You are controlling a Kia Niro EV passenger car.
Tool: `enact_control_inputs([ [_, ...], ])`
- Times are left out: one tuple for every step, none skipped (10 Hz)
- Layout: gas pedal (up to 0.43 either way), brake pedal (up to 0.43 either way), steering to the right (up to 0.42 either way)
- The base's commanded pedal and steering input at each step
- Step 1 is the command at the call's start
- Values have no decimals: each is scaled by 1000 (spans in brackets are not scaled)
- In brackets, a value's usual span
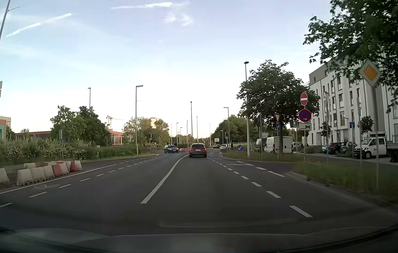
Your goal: Follow the waypoints while adhering to traffic rules and regulations
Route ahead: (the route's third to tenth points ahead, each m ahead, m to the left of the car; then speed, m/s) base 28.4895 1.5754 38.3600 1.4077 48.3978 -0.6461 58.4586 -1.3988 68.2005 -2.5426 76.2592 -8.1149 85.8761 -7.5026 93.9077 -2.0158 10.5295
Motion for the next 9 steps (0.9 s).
enact_control_inputs([
  [0, 0, -4],
  [0, 0, -4],
  [0, 0, -4],
  [0, 0, -4],
  [0, 0, -4],
  [0, 0, -4],
  [0, 0, -4],
  [0, 0, -4],
  [0, 0, -4],
])
